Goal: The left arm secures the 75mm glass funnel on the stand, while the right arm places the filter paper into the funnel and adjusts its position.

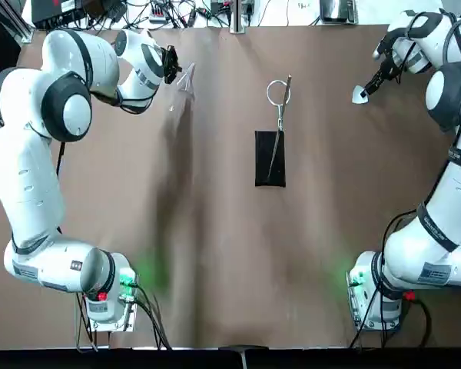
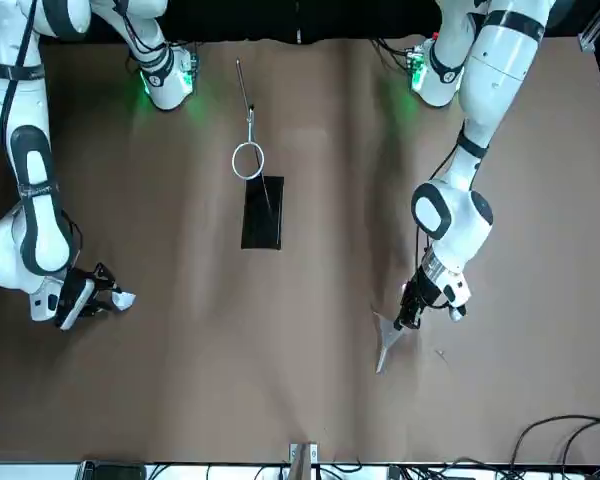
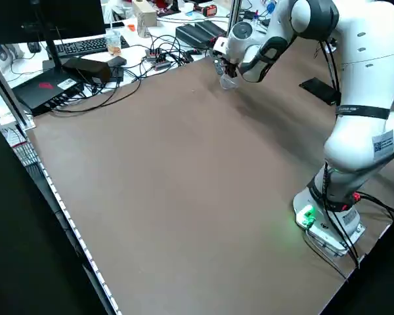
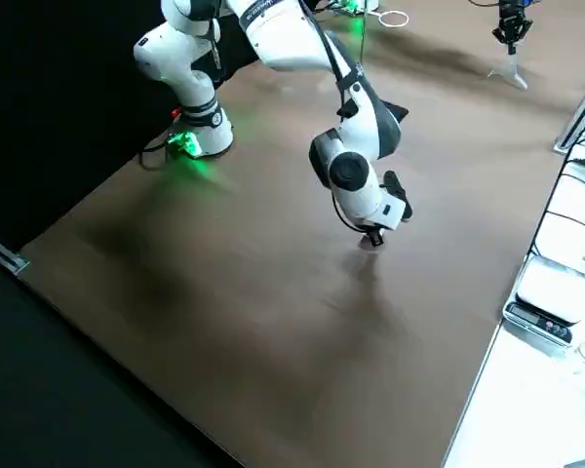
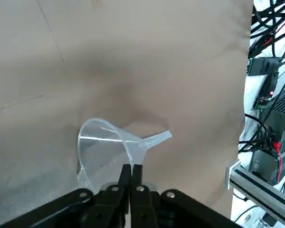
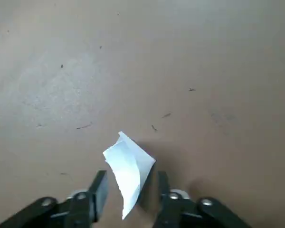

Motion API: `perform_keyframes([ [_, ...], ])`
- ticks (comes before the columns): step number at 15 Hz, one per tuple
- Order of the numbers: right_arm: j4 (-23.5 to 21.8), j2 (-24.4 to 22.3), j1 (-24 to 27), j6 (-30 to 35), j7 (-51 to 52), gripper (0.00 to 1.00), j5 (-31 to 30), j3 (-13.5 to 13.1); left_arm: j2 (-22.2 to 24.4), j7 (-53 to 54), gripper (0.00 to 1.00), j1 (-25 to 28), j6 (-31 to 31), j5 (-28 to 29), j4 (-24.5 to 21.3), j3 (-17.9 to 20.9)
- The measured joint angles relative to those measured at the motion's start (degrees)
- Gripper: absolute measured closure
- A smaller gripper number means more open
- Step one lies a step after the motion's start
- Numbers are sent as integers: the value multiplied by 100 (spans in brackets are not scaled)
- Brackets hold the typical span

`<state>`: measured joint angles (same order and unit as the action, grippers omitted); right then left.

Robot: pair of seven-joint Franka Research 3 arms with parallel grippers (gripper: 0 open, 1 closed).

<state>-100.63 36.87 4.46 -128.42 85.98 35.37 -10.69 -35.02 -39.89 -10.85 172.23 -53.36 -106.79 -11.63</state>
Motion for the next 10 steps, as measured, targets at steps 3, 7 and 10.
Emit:
perform_keyframes([
  [3, 38, 50, 15, 0, 11, 57, 0, 0, 27, -15, 97, 4, 44, 0, 55, 2],
  [7, 120, 132, 46, 0, 21, 66, 1, -1, 241, -64, 97, 31, 58, -2, 64, 2],
  [10, 140, 141, 56, 0, 23, 76, 1, -1, 488, -89, 97, 55, -211, -2, 64, 10],
])
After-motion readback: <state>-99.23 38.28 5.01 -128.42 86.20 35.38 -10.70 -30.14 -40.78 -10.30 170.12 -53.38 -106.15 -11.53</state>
